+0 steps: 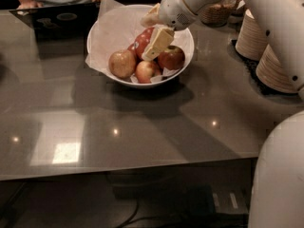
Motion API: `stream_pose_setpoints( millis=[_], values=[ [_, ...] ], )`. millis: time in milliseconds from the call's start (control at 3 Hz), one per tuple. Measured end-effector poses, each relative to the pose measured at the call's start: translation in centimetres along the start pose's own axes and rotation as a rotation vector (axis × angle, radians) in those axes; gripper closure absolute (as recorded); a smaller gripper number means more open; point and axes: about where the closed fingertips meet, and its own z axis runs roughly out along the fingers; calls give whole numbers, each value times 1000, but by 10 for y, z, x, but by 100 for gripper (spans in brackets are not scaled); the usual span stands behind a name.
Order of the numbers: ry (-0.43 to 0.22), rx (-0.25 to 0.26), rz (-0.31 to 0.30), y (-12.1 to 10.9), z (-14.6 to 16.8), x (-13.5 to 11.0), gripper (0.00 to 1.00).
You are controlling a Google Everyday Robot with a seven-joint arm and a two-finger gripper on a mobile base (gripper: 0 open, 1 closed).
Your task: Pick apple from white bowl
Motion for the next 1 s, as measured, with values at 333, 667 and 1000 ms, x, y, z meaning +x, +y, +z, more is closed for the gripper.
stream_pose_setpoints(
  millis=[333,667,1000],
  values=[
    [17,-41,-2,7,2,-5,32],
    [38,-55,-5,10,2,-7,31],
    [88,-43,-9,12,3,-3,31]
  ],
)
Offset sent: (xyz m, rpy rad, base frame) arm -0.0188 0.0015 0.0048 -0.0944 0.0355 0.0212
